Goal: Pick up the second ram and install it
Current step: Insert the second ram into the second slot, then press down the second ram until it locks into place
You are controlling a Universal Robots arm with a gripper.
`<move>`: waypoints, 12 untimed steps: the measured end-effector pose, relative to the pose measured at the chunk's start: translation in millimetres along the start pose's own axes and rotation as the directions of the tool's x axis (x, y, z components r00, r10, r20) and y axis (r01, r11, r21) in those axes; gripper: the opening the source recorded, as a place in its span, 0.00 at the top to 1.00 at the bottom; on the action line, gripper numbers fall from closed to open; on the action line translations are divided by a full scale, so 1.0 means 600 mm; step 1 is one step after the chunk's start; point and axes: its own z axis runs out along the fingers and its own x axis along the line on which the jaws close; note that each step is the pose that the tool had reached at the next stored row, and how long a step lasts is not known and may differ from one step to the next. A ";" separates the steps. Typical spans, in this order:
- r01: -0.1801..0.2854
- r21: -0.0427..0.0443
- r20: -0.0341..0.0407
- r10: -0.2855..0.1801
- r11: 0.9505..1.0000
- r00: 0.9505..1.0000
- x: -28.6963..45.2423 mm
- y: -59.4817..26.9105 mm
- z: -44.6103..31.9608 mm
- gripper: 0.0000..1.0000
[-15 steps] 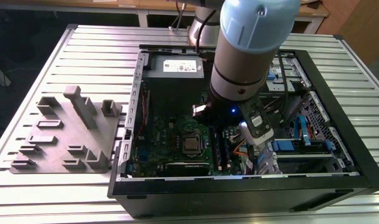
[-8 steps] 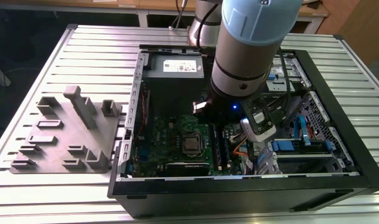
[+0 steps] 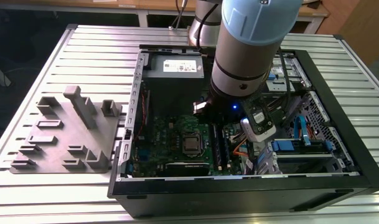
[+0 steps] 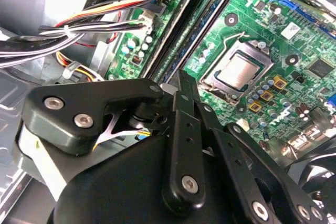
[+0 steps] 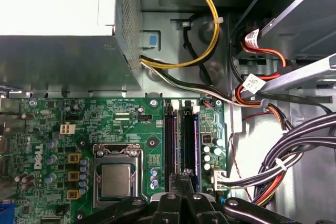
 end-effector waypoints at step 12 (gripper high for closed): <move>0.000 0.008 0.000 0.000 1.000 1.000 0.000 0.000 0.000 0.93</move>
